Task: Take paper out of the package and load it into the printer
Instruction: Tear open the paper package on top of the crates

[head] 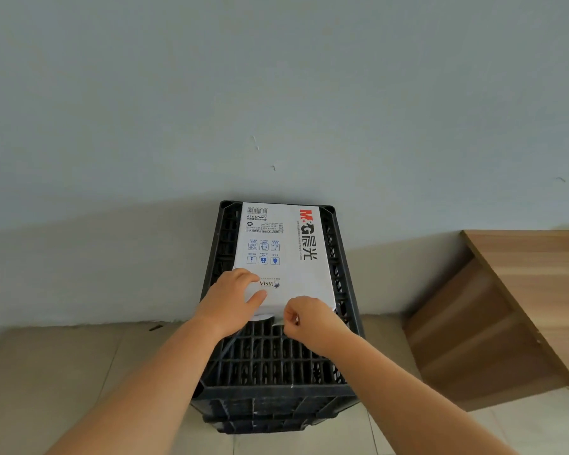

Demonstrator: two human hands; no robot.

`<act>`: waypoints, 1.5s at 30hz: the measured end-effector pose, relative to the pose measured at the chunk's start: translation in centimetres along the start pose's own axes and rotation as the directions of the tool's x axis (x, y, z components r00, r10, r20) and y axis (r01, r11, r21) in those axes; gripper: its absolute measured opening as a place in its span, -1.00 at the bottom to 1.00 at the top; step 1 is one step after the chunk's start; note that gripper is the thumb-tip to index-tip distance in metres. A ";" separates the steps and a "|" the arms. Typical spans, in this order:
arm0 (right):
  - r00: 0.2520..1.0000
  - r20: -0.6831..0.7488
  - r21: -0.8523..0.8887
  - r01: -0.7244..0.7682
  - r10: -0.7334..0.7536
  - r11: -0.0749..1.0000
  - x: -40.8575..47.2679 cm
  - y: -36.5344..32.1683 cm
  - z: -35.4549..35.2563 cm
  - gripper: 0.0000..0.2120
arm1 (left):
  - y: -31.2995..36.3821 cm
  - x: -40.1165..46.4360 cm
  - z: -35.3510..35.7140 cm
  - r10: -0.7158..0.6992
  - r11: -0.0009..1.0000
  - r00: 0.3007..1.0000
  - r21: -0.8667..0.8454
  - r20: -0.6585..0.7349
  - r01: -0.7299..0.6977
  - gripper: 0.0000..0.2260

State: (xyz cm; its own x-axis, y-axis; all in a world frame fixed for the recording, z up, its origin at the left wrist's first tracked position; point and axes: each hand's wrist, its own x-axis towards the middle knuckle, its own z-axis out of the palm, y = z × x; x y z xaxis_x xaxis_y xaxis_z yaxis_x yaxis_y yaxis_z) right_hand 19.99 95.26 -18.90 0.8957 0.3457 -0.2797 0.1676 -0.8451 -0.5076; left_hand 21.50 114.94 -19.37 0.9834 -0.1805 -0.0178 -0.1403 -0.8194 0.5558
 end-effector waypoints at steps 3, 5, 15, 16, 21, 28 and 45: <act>0.999 0.038 -0.037 0.003 -0.002 0.999 -1.6 0.9 1.6 -0.83 | 0.5 0.1 0.3 0.035 0.999 0.999 -0.008 0.001 -0.035 -0.63; 0.998 0.055 -0.081 0.019 -0.014 0.997 -2.3 1.4 2.4 -0.87 | 0.8 0.2 0.8 0.059 0.998 0.998 0.004 0.004 -0.059 -0.62; 0.924 -0.382 -0.002 0.013 -0.013 1.000 -2.1 4.5 0.5 -0.74 | 0.5 0.6 2.6 0.119 0.974 0.993 0.194 0.000 -0.116 -0.53; 0.919 -0.394 -0.049 -0.003 -0.017 0.999 -1.7 5.1 0.4 -0.67 | 0.5 0.7 2.8 0.117 0.971 0.993 0.210 -0.001 -0.114 -0.53; 0.943 -0.328 -0.275 -0.039 -0.056 0.961 -0.4 7.0 0.5 -0.43 | 0.5 1.0 3.7 0.125 0.957 0.992 0.262 0.004 -0.122 -0.50; 0.964 -0.262 -0.236 -0.024 -0.039 0.972 -0.5 8.2 0.5 -0.34 | 1.1 1.2 4.8 0.149 0.942 0.989 0.303 0.006 -0.144 -0.45; 0.970 -0.244 -0.278 -0.053 -0.017 0.959 -2.5 11.1 -0.3 -0.30 | 0.8 0.7 6.0 0.175 0.895 0.984 0.412 0.029 -0.171 -0.32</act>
State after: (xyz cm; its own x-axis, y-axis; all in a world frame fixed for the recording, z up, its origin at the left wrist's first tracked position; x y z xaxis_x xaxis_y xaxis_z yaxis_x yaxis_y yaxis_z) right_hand 19.74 84.84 -23.57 0.9661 0.2504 -0.0636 0.2281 -0.9422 -0.2453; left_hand 21.37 110.90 -23.90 0.9399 -0.3367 0.0560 -0.3413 -0.9265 0.1582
